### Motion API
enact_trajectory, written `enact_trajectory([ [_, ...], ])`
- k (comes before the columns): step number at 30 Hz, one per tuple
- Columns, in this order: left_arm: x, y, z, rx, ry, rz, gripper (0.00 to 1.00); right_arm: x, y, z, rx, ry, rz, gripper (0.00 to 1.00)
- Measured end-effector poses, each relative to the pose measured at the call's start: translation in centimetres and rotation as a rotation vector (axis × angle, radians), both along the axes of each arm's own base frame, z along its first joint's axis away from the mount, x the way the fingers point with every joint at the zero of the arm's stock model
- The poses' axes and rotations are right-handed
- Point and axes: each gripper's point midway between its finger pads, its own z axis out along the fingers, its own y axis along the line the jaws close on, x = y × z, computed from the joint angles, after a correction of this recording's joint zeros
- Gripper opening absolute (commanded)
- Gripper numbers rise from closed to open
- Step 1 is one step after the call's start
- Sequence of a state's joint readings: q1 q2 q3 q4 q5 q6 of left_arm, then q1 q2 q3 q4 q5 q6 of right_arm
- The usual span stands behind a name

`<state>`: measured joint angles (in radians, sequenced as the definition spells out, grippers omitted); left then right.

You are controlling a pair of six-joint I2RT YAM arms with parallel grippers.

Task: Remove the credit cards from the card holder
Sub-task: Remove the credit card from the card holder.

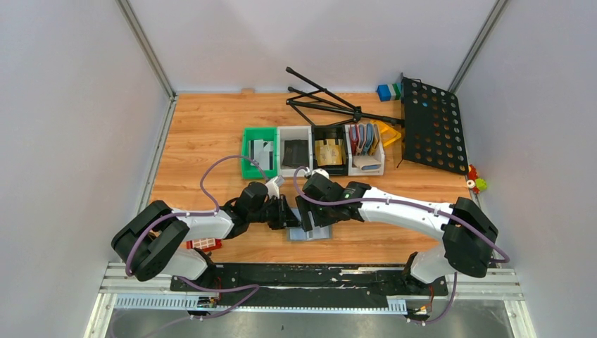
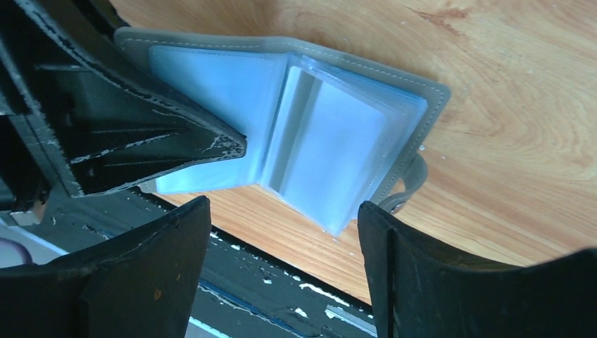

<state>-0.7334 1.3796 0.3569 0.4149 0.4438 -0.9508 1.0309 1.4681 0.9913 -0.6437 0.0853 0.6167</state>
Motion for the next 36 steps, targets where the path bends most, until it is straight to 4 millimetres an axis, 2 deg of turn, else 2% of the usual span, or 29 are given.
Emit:
enact_trajectory([
  [9, -0.1, -0.1, 0.1, -0.005, 0.002, -0.006, 0.16, -0.2, 0.8, 0.2, 0.050, 0.028, 0.018, 0.79],
  [28, -0.1, -0.1, 0.2, -0.010, -0.002, -0.009, 0.15, 0.5, 0.1, -0.8, 0.078, 0.069, -0.012, 0.81],
  [36, -0.1, -0.1, 0.2, -0.010, -0.002, -0.008, 0.15, 0.3, -0.9, -2.0, 0.067, 0.098, -0.025, 0.77],
])
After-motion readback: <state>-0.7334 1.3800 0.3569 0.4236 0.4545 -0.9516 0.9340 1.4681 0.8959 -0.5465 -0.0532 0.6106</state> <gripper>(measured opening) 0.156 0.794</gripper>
